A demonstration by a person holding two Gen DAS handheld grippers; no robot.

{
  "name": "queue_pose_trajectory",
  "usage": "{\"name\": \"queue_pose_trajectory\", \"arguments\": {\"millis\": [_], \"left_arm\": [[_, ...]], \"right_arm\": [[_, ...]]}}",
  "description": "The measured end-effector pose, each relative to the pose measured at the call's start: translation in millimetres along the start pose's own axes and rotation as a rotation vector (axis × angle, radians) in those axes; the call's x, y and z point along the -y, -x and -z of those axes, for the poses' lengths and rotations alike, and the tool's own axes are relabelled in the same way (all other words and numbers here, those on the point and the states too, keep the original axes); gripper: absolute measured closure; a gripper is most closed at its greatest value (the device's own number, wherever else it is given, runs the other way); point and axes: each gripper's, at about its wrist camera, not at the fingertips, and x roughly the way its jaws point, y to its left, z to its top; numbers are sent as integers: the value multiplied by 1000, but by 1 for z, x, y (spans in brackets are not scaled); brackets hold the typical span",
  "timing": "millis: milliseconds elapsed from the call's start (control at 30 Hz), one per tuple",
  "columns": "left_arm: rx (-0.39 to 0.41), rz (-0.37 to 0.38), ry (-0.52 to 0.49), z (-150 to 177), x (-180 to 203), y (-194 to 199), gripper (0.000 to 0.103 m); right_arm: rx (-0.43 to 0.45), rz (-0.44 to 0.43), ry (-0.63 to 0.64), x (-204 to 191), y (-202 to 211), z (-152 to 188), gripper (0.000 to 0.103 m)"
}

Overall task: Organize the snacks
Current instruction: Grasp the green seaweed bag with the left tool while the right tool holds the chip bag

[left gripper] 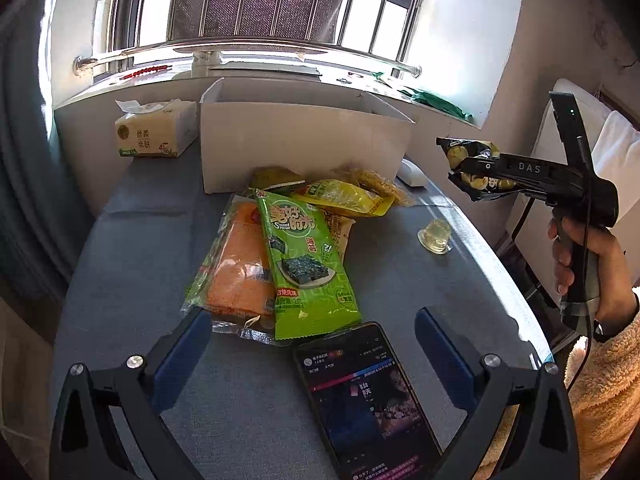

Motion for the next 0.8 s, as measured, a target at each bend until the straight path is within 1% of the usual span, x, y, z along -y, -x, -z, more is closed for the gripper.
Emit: {"name": "queue_pose_trajectory", "arguments": {"millis": [133, 200, 267, 300, 333, 367, 433, 467, 500, 533, 567, 600, 633, 700, 800], "left_arm": [[-24, -111, -82, -19, 20, -31, 0], [-45, -164, -118, -28, 28, -53, 0], [-70, -221, -154, -34, 34, -72, 0], [-75, -248, -175, -36, 37, -81, 0], [-86, -274, -186, -36, 38, -89, 0], [-96, -293, -194, -37, 39, -96, 0], [-108, -317, -198, -35, 36, -105, 1], [-123, -331, -195, -35, 33, -111, 4], [-129, -316, -181, -34, 29, -112, 19], [-116, -323, -180, -33, 27, -111, 28], [-108, -320, -186, -33, 25, -107, 34], [-108, -286, -169, -34, 20, -103, 35], [-100, -253, -136, -36, 15, -97, 39], [-69, -226, -107, -39, 5, -84, 41], [-24, -143, -56, -41, -9, -59, 43]], "right_arm": [[63, -36, 20, -14, 38, 23, 54], [87, -38, 33, -23, 54, 39, 54], [96, -52, 43, -28, 66, 54, 54], [101, -47, 37, -30, 70, 62, 54], [102, -63, 22, -29, 75, 70, 54], [95, -80, 22, -31, 79, 79, 54], [80, -86, 21, -32, 82, 92, 54], [69, -106, 8, -30, 83, 99, 54], [58, -116, 12, -30, 84, 104, 54], [53, -110, 28, -29, 86, 109, 54], [50, -106, 24, -28, 87, 113, 54], [40, -123, -5, -23, 87, 115, 54], [29, -146, -29, -18, 86, 116, 54], [32, -132, -27, -16, 87, 118, 54], [40, -139, -34, -14, 89, 118, 54]]}}
